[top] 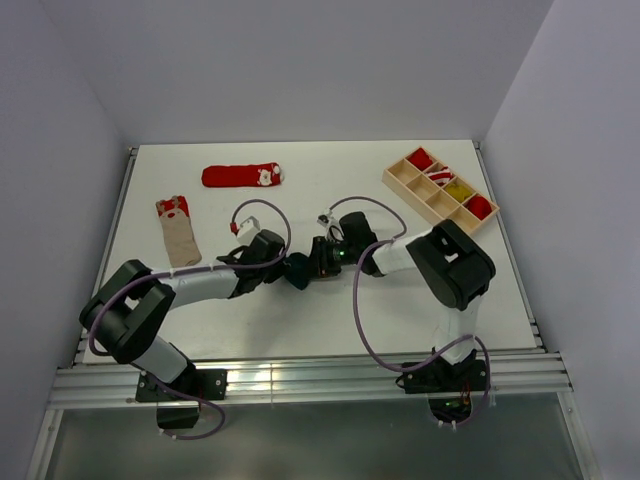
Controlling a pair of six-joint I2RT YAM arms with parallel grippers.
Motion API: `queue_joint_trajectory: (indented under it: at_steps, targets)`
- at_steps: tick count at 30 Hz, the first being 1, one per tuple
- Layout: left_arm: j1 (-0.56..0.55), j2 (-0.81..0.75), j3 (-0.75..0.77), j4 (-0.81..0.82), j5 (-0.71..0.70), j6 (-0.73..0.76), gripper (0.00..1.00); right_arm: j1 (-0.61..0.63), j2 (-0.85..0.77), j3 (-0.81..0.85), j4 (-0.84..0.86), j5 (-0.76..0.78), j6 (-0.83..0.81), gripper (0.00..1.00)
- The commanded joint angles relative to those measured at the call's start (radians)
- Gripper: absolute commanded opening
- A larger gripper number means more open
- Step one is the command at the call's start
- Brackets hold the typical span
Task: Roll the socks
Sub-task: Roll the sock at the center of the board.
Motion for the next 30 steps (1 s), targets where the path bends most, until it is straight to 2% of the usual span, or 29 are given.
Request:
queue_joint_trajectory:
  at_steps: [1,6,12,14,20,30]
  targets:
    - [-0.004,0.036,0.021,-0.115,-0.022,0.049,0.01,0.002,-0.108,-0.048,-0.01,0.093,-0.054,0.36]
    - [-0.004,0.043,0.07,-0.186,-0.009,0.097,0.0,0.031,-0.26,-0.1,-0.036,0.272,-0.139,0.46]
    - [-0.004,0.033,0.107,-0.239,0.021,0.138,0.0,0.146,-0.375,-0.129,-0.039,0.52,-0.286,0.56]
    - [-0.004,0.036,0.121,-0.253,0.029,0.154,0.0,0.212,-0.386,-0.131,-0.038,0.617,-0.343,0.57]
    - [-0.001,0.068,0.162,-0.301,0.06,0.181,0.0,0.326,-0.377,-0.163,0.02,0.74,-0.424,0.56]
    - [0.0,0.101,0.194,-0.314,0.103,0.2,0.01,0.421,-0.276,-0.11,0.034,0.92,-0.516,0.54]
